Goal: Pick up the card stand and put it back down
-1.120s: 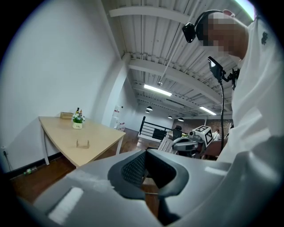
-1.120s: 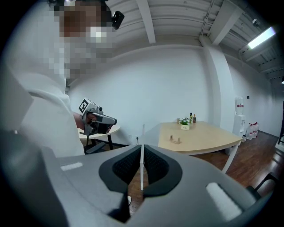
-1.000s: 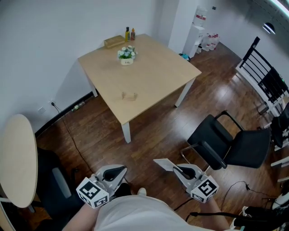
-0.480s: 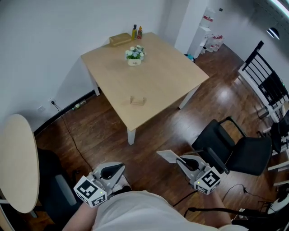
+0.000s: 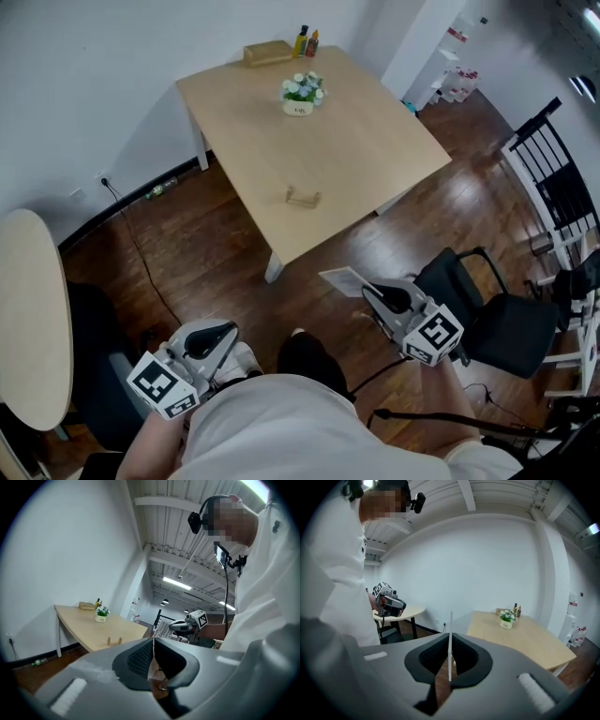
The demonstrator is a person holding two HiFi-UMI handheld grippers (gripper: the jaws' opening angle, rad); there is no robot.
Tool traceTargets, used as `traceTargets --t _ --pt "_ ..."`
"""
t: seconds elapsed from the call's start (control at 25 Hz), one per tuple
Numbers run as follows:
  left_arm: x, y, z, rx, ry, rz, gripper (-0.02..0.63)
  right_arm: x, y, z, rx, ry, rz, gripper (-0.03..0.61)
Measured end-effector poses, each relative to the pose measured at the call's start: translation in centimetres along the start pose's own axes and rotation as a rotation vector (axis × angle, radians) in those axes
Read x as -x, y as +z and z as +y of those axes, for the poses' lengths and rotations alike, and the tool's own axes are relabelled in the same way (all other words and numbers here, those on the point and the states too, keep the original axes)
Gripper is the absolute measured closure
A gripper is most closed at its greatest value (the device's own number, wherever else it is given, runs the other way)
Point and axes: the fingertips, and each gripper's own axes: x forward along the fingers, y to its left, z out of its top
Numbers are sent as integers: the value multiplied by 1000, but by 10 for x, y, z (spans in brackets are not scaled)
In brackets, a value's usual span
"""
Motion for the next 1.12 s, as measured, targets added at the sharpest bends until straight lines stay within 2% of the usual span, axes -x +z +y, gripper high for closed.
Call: traceTargets --t 0.2,0.64,0.84,1.12 --pt "-13 12 24 -3 58 -35 609 -43 14 -54 49 61 8 558" --pt "-75 75 83 -12 201 -108 609 -144 36 -169 131 246 36 558" --pt "-100 87 100 -6 234 -111 609 -182 30 -201 146 313 62 558" --pt "-112 90 114 18 306 -100 609 -224 12 -217 141 407 100 558"
